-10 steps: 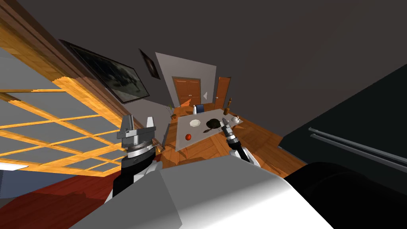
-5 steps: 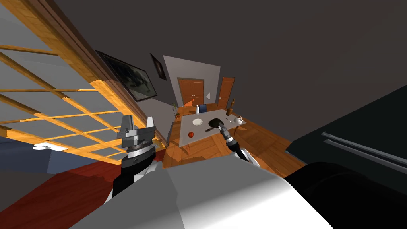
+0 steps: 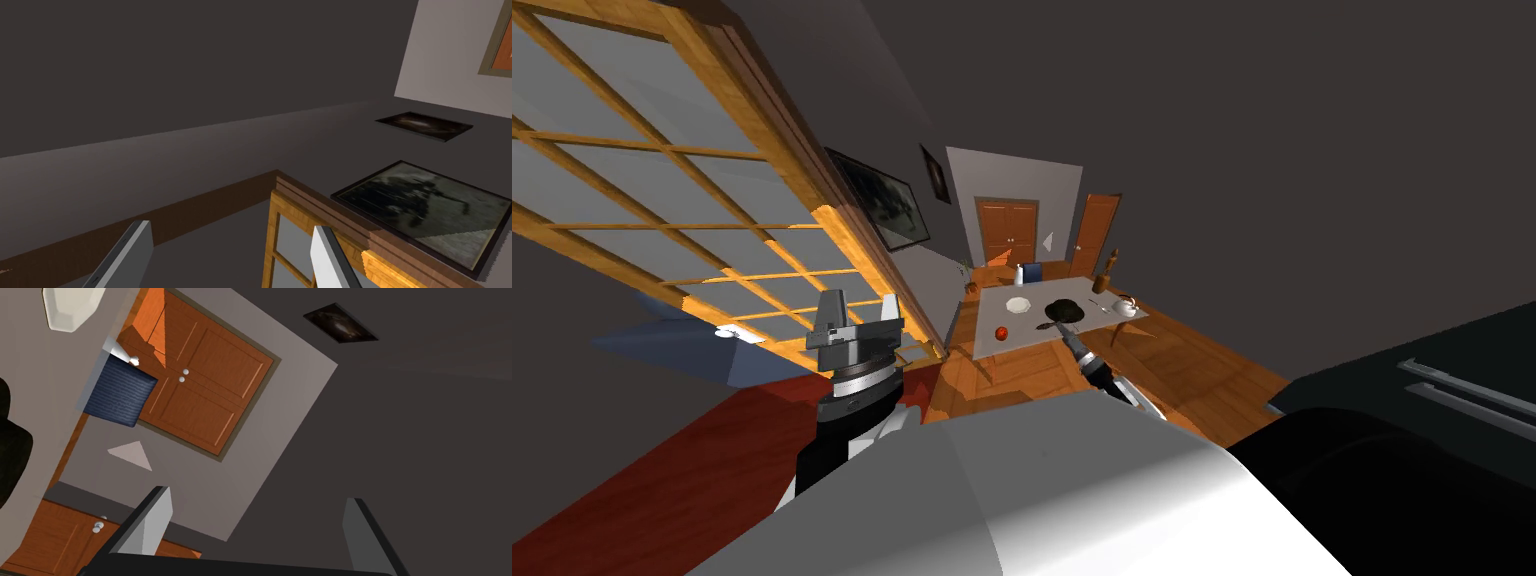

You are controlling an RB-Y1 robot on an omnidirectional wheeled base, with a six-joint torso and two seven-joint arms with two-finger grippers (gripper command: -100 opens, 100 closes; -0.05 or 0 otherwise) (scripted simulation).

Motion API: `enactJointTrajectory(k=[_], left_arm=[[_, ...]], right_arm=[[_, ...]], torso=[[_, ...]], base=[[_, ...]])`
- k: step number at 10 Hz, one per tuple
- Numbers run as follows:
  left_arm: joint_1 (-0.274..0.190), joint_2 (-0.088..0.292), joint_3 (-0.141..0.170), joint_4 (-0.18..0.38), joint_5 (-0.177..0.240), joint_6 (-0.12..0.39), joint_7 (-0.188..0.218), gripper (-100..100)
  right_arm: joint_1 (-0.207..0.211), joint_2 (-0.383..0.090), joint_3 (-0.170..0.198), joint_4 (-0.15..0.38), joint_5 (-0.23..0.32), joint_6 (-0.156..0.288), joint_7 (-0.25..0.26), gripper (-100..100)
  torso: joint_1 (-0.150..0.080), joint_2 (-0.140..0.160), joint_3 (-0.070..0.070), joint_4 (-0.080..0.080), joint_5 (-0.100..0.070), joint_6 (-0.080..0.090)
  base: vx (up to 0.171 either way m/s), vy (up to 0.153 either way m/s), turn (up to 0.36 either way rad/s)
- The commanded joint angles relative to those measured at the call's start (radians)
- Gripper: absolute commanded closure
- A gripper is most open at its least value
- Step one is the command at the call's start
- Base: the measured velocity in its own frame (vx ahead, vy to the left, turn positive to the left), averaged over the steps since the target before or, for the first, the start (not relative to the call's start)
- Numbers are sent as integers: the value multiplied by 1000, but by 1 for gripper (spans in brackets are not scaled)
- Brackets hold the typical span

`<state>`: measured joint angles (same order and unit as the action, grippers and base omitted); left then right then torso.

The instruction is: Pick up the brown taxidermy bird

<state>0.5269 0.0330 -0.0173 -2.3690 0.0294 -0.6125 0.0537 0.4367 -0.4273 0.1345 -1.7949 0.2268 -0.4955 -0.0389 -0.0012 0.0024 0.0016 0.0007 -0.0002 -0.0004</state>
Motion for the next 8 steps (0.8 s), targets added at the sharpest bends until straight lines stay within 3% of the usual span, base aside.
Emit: enactJointTrajectory(k=[1,2,3,4,5,6,7,8], left_arm=[[0,0,0,0,0,0,0,0],[0,0,0,0,0,0,0,0],[0,0,0,0,0,0,0,0],[0,0,0,0,0,0,0,0],[0,0,0,0,0,0,0,0],[0,0,0,0,0,0,0,0],[0,0,0,0,0,0,0,0],[0,0,0,0,0,0,0,0]], right_arm=[[-2,-14,15,30,15,12,7,-100],[-12,-43,47,69,44,22,19,-100],[-12,-43,47,86,44,22,19,-100],[-23,-71,81,115,73,34,31,-100],[-23,-71,81,150,73,34,31,-100],[-35,-99,117,178,103,47,43,-100],[-35,-99,117,209,103,47,43,-100],[-48,-125,155,242,133,61,54,-100]], torso=[[0,0,0,0,0,0],[0,0,0,0,0,1],[0,-1,0,0,0,0],[0,-1,-1,0,0,1],[0,-2,-1,0,0,0],[-1,-2,-1,0,0,1],[0,-2,-1,0,0,0],[-1,-3,-1,-1,0,1]], base=[[-31,4,138],[-27,15,220],[-20,8,147],[-18,11,337],[-10,1,146],[-7,7,280],[-3,0,168],[3,6,358]])
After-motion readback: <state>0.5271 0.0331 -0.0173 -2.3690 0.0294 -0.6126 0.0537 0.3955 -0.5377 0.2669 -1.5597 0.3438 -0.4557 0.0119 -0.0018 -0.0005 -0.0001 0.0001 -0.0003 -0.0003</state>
